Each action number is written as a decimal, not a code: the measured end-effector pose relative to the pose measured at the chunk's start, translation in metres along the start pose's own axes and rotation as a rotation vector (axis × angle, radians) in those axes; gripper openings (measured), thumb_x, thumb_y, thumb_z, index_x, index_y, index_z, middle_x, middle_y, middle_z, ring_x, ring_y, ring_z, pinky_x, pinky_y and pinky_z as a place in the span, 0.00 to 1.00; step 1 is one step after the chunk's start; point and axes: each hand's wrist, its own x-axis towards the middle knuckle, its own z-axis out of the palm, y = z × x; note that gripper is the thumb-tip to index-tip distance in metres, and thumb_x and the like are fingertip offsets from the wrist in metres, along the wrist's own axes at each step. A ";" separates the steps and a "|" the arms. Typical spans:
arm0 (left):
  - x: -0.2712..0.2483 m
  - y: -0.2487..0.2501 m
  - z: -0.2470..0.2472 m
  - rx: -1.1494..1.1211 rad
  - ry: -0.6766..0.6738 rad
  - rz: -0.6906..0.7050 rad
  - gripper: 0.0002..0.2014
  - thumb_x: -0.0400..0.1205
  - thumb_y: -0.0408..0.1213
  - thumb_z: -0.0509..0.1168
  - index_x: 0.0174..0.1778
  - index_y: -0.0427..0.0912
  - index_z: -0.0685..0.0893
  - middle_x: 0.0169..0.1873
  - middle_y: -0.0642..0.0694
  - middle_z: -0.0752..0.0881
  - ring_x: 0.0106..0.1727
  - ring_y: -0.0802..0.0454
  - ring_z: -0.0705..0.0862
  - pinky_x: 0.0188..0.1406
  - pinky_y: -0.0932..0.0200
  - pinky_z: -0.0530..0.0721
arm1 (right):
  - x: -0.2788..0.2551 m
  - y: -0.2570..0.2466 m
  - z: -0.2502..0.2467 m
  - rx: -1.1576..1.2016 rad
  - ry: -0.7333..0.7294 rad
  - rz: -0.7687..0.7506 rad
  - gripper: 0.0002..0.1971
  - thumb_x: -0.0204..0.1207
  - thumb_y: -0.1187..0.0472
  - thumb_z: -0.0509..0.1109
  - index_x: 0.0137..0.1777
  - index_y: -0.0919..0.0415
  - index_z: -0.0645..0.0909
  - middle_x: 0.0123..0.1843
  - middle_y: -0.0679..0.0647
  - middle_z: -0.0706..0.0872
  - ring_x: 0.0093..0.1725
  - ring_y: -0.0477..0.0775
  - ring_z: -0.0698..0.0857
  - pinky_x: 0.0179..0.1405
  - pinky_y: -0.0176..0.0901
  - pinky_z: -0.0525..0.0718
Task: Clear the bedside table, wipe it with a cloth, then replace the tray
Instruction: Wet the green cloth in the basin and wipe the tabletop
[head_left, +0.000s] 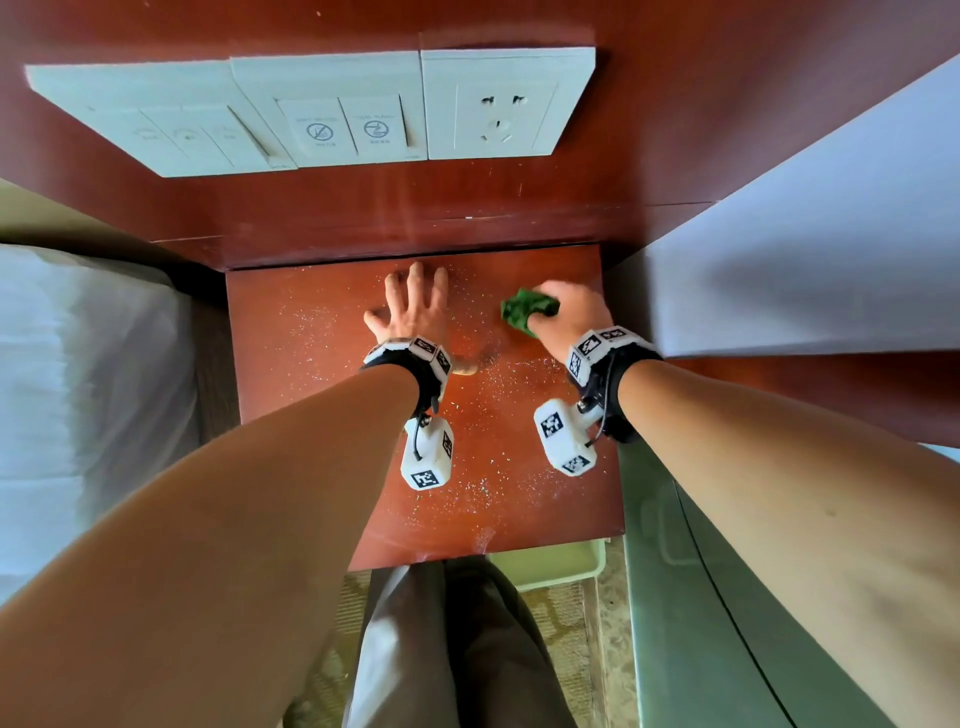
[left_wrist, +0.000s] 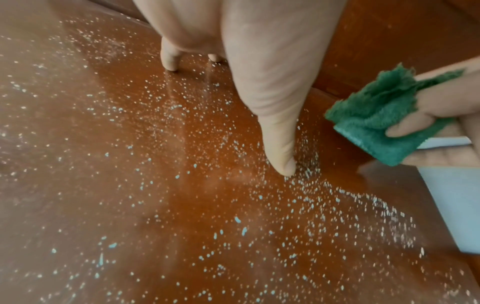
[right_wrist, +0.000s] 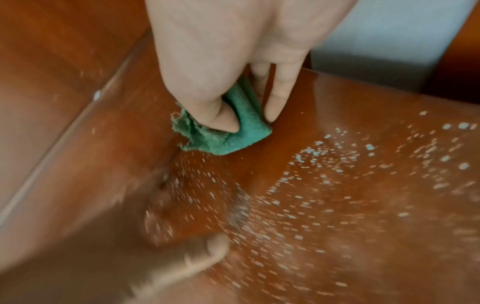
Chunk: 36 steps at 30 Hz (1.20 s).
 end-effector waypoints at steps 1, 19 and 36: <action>-0.001 -0.004 -0.002 -0.013 0.015 -0.005 0.71 0.59 0.66 0.79 0.85 0.52 0.35 0.85 0.45 0.36 0.85 0.35 0.39 0.77 0.24 0.53 | 0.004 -0.001 -0.003 0.029 0.072 0.049 0.14 0.72 0.58 0.69 0.58 0.53 0.85 0.54 0.53 0.89 0.51 0.56 0.86 0.47 0.40 0.81; 0.003 -0.058 -0.002 0.095 -0.009 -0.061 0.75 0.58 0.67 0.79 0.84 0.48 0.29 0.83 0.42 0.29 0.84 0.33 0.35 0.80 0.28 0.50 | 0.042 -0.015 0.013 -0.037 0.265 0.237 0.17 0.79 0.61 0.63 0.66 0.58 0.80 0.70 0.55 0.75 0.63 0.65 0.80 0.58 0.48 0.77; 0.001 -0.057 -0.004 0.111 -0.005 -0.058 0.75 0.57 0.68 0.78 0.84 0.47 0.30 0.84 0.41 0.31 0.84 0.32 0.38 0.80 0.29 0.52 | -0.003 -0.013 0.022 -0.242 -0.186 -0.273 0.20 0.70 0.67 0.72 0.58 0.43 0.88 0.61 0.41 0.87 0.57 0.49 0.86 0.56 0.42 0.86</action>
